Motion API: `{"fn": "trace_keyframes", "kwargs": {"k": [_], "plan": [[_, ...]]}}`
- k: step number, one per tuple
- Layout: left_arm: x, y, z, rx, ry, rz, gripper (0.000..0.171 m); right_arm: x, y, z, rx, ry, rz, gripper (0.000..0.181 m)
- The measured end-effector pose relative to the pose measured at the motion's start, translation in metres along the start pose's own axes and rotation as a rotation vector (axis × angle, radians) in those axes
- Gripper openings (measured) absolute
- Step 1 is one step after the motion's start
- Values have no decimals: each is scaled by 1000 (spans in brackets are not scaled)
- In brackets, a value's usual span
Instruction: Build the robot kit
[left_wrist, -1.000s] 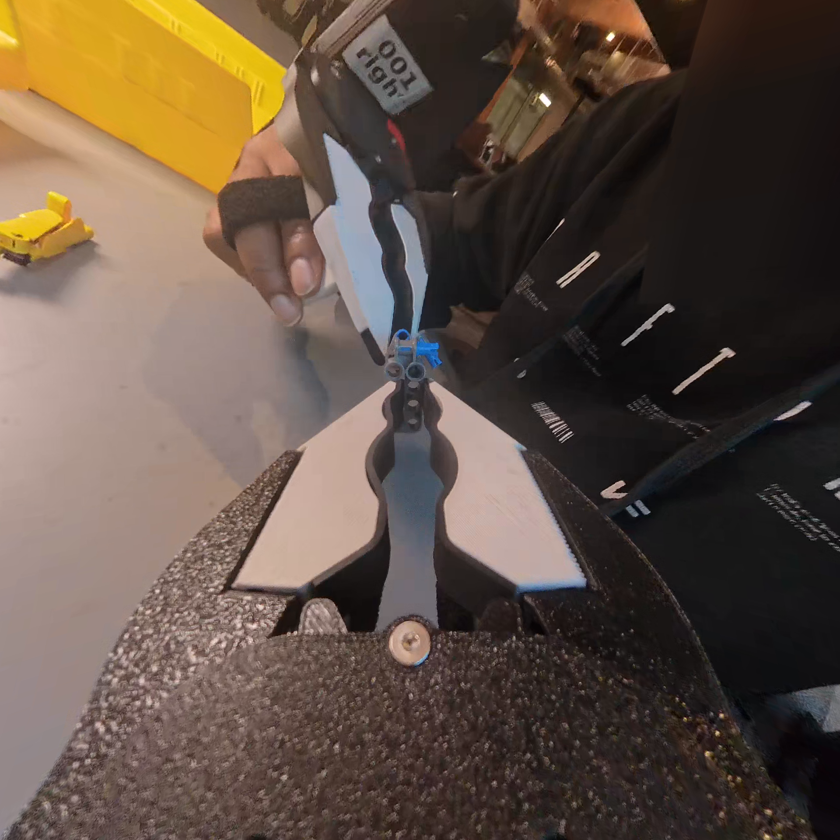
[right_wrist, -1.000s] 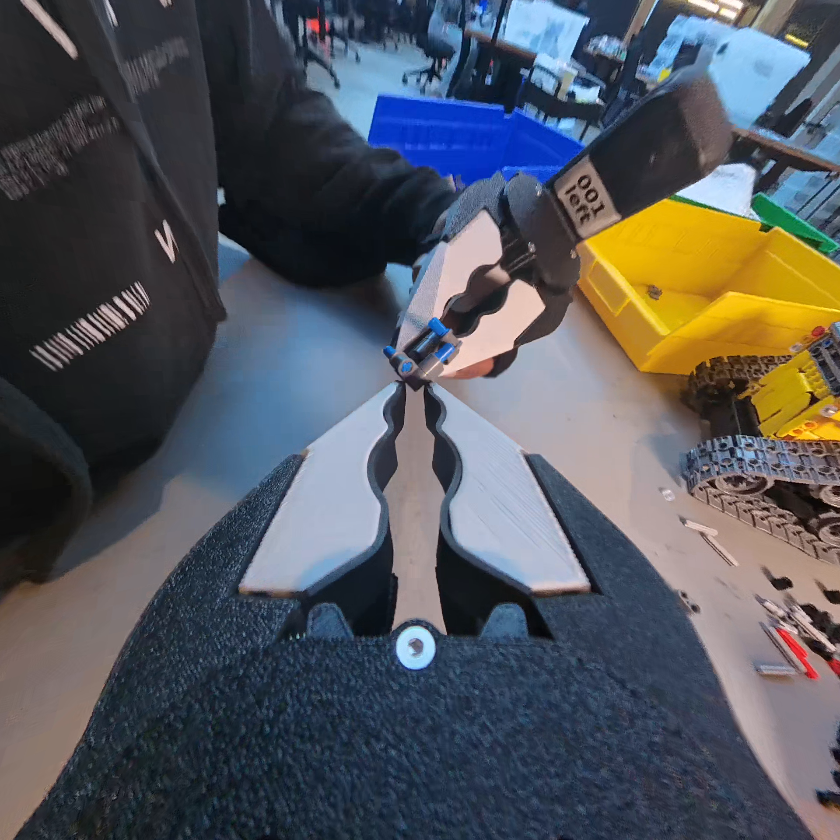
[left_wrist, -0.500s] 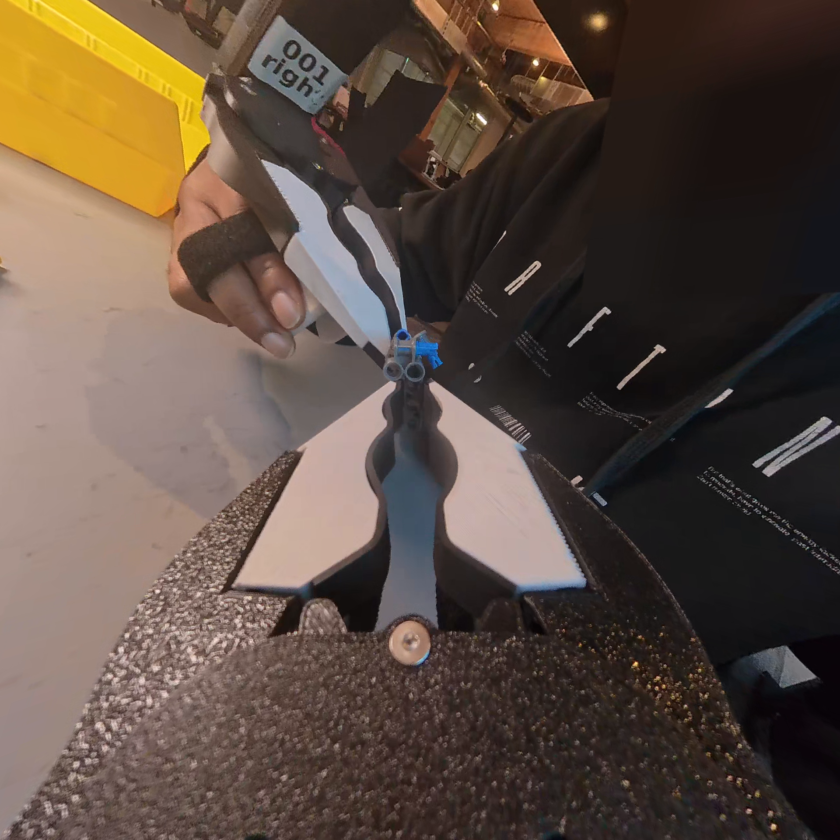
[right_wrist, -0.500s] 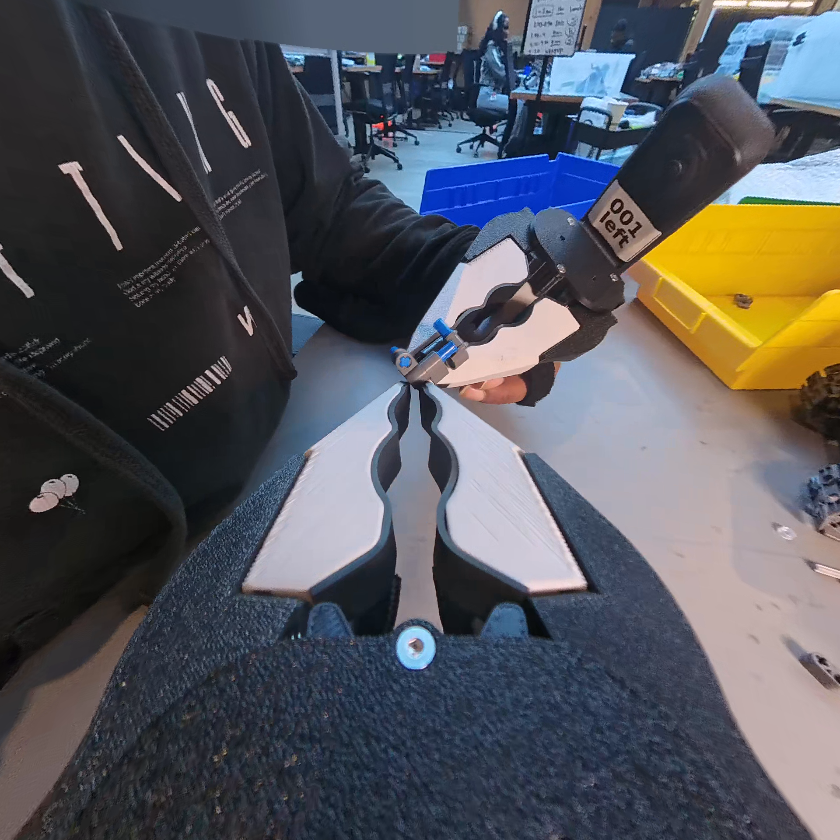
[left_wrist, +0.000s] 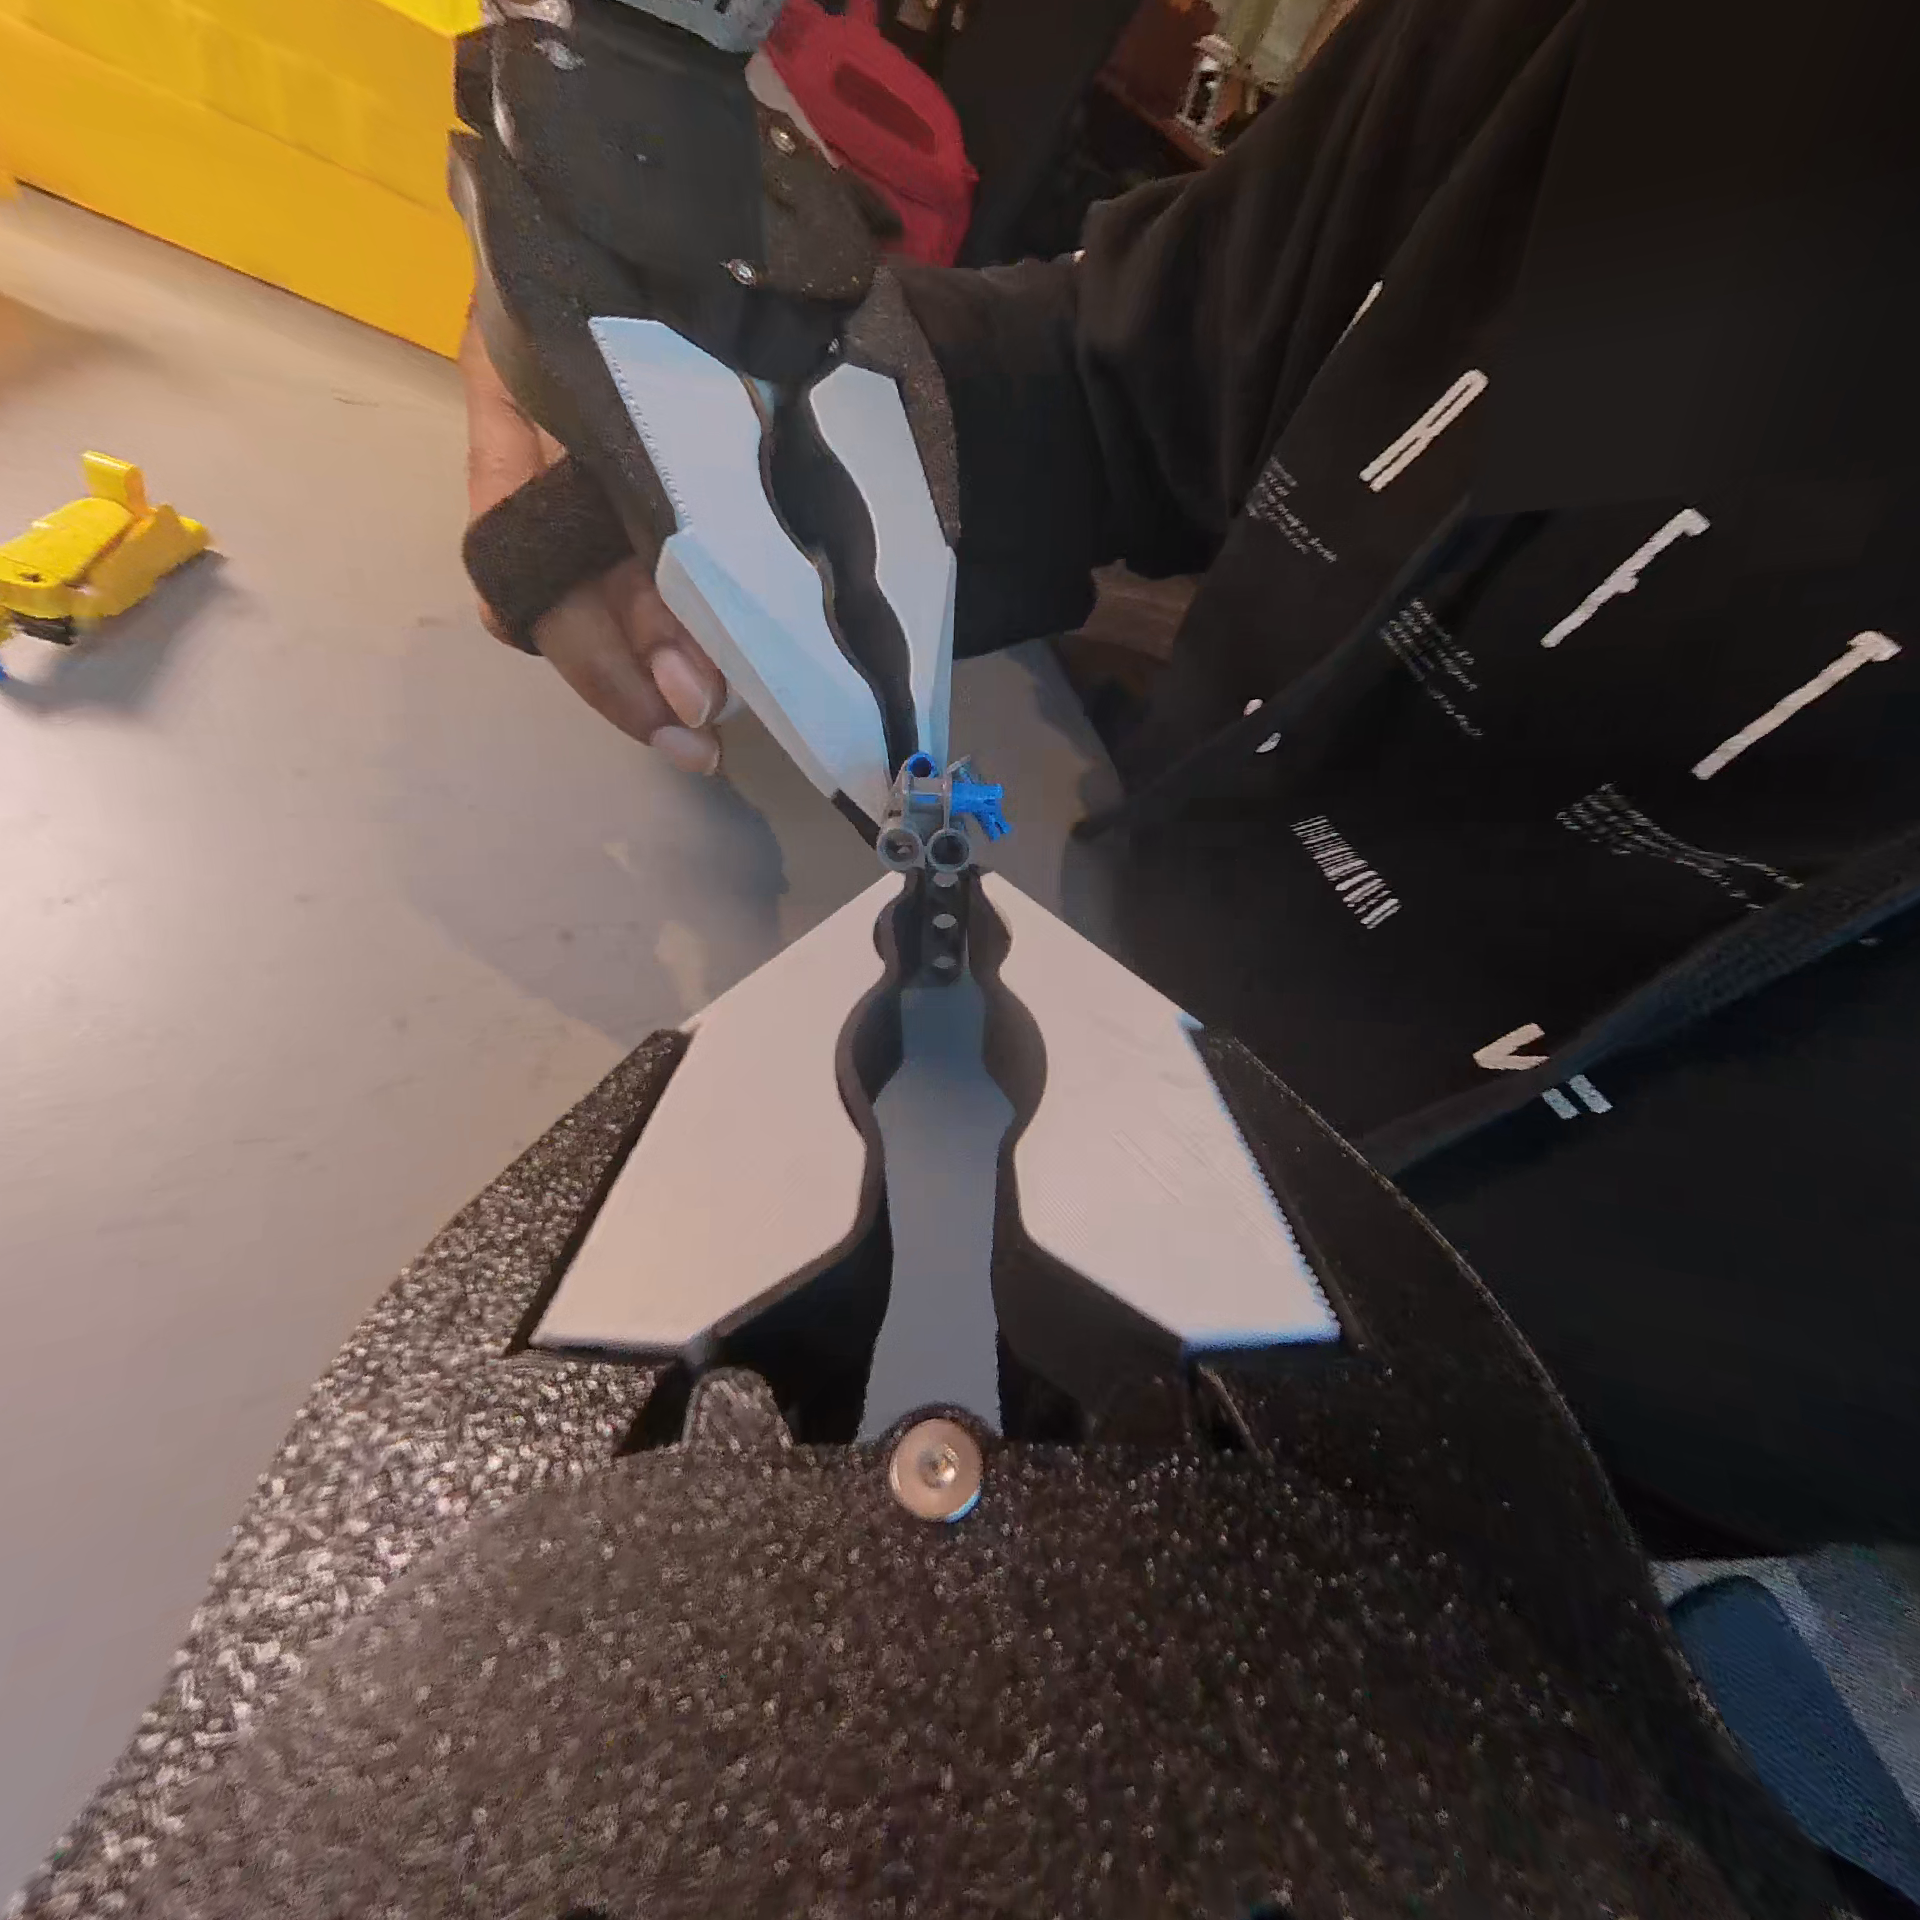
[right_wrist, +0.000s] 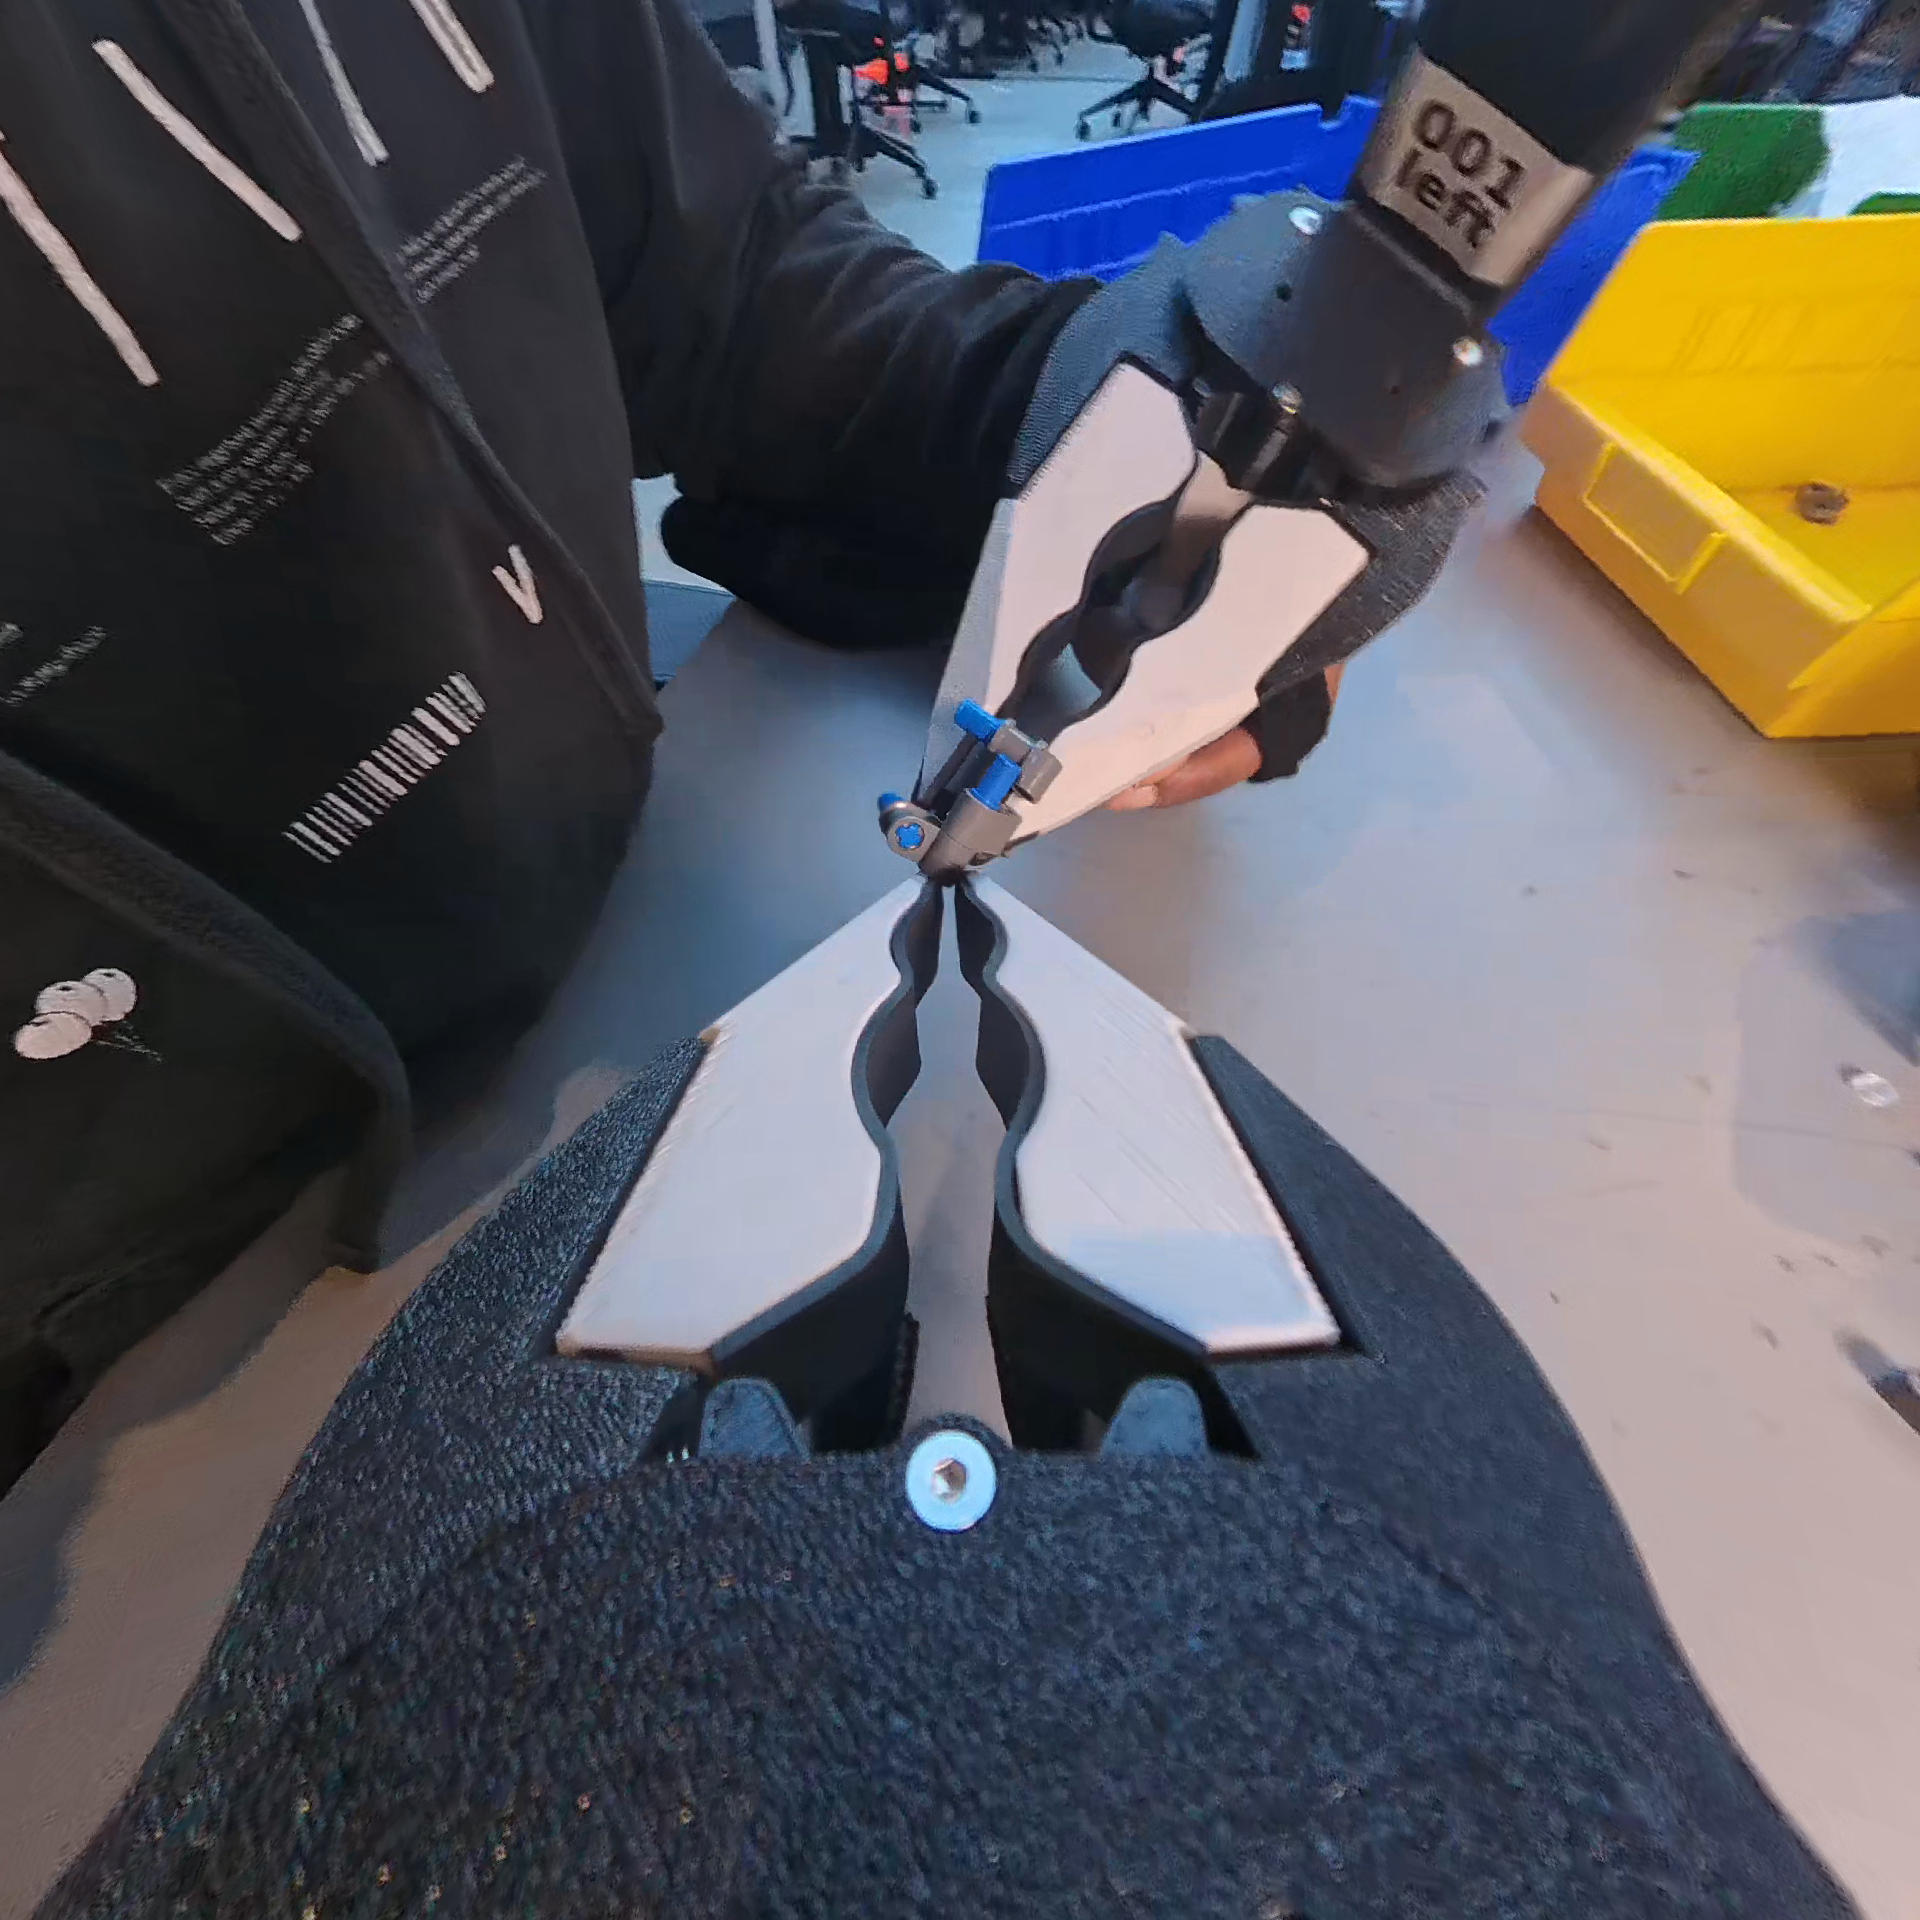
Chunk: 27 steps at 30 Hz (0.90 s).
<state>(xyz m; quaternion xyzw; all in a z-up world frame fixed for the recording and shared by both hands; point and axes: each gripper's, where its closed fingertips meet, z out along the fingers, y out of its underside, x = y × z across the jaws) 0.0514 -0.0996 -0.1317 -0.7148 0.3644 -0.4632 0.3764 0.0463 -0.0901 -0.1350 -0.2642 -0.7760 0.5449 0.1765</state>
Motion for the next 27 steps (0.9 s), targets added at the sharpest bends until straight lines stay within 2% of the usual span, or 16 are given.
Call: {"fn": "trace_keyframes", "kwargs": {"k": [7, 11, 19, 23, 27], "plan": [[-40, 4, -8, -59, -300, 137, 6, 40, 21, -7, -75, 188, 74, 8], [-57, 11, -10, -125, -420, 203, 6, 53, 35, -7, -145, 254, 89, 9], [-80, 36, -10, -296, -563, 250, 6, 61, 59, -11, -287, 314, 56, 12], [-89, 46, -9, -349, -605, 229, 6, 55, 60, -7, -310, 287, 51, 18], [-93, 51, -9, -382, -636, 215, 5, 61, 66, -2, -359, 334, 47, 18]]}}
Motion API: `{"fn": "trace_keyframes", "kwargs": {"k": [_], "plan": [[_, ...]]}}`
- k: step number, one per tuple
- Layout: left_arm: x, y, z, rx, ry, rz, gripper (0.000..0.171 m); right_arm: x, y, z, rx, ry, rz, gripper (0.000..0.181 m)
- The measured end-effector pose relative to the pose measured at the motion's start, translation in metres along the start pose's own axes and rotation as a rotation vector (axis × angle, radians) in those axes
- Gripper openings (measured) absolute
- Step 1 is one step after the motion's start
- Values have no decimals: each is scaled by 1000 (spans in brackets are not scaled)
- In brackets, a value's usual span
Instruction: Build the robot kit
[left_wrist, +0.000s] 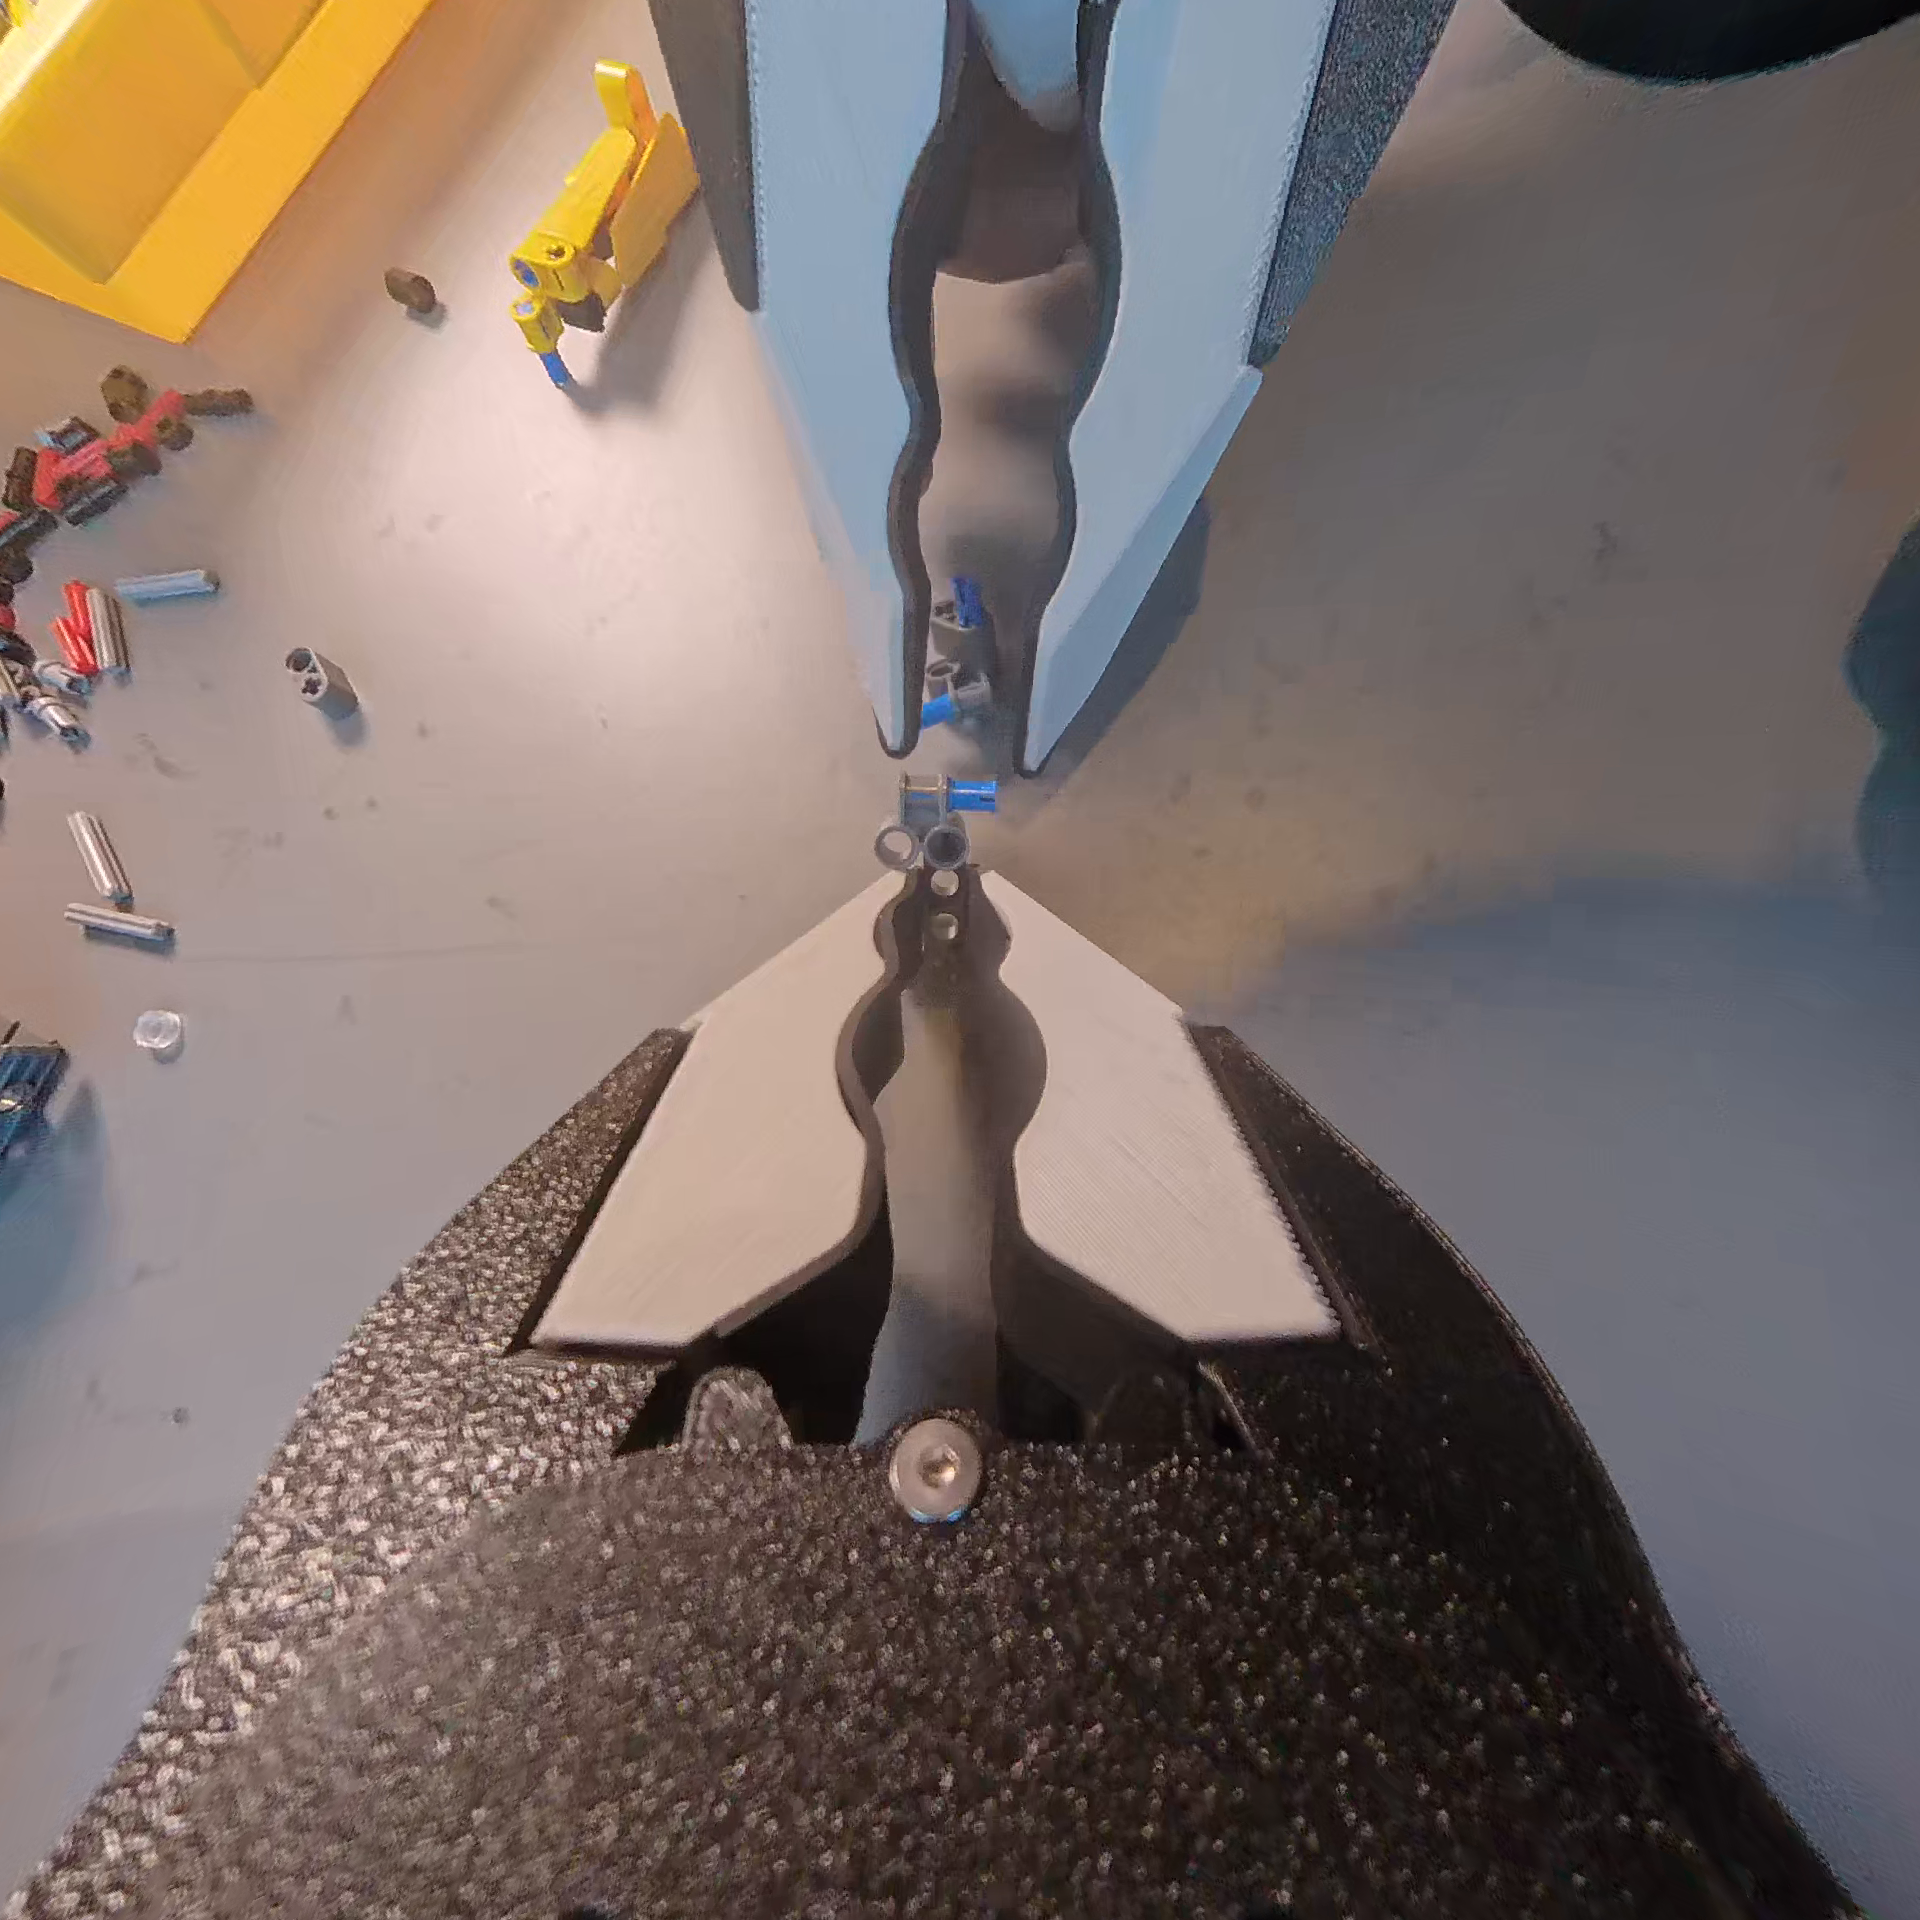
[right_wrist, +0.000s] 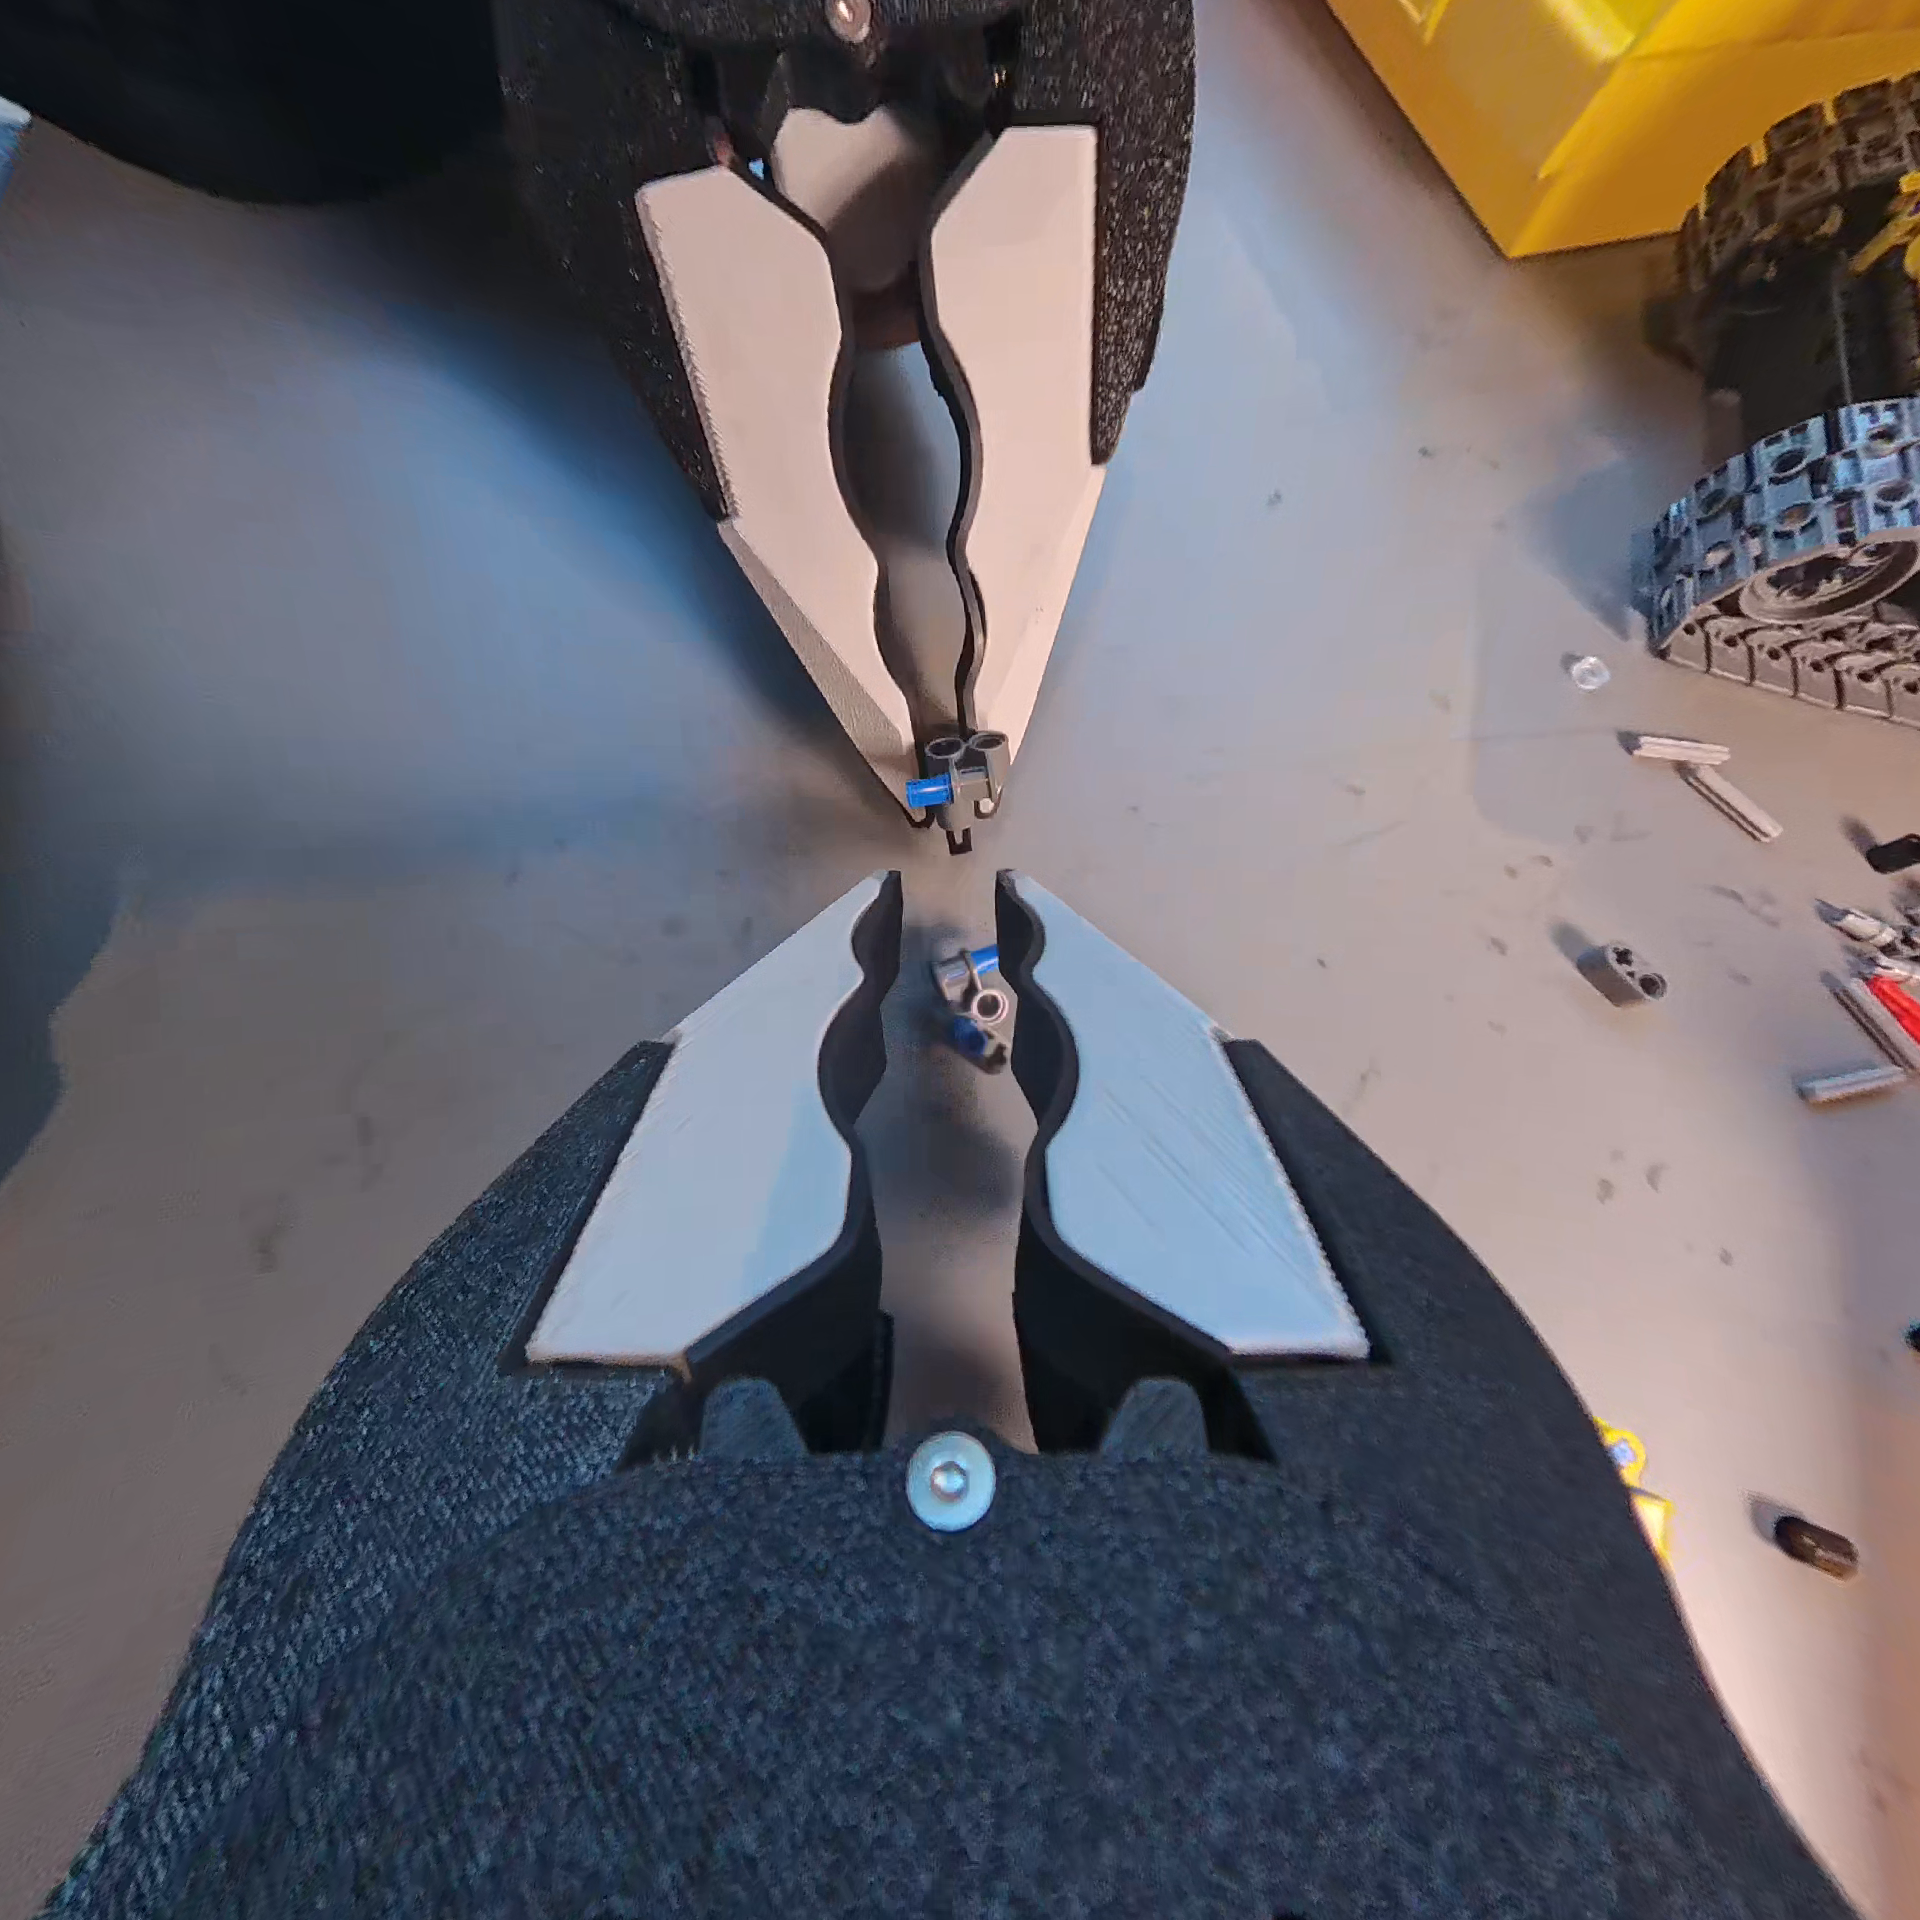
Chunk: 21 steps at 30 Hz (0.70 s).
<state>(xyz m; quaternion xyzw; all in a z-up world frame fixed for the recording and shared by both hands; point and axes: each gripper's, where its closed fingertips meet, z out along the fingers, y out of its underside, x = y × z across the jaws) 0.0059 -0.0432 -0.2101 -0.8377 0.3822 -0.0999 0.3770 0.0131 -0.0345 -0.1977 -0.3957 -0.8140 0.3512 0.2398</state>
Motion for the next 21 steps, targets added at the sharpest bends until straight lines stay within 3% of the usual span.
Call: {"fn": "trace_keyframes", "kwargs": {"k": [8, 15, 21], "plan": [[-2, 5, 1, -31, -31, 26, 6, 5, -8, -18, 26, 12, -16, 19], [2, 5, -2, -26, 4, 23, 14, 0, 7, -15, -38, -26, -25, 21], [-3, 6, -7, -11, 15, -9, 14, 4, 14, -33, -84, -42, 21, 26]]}}
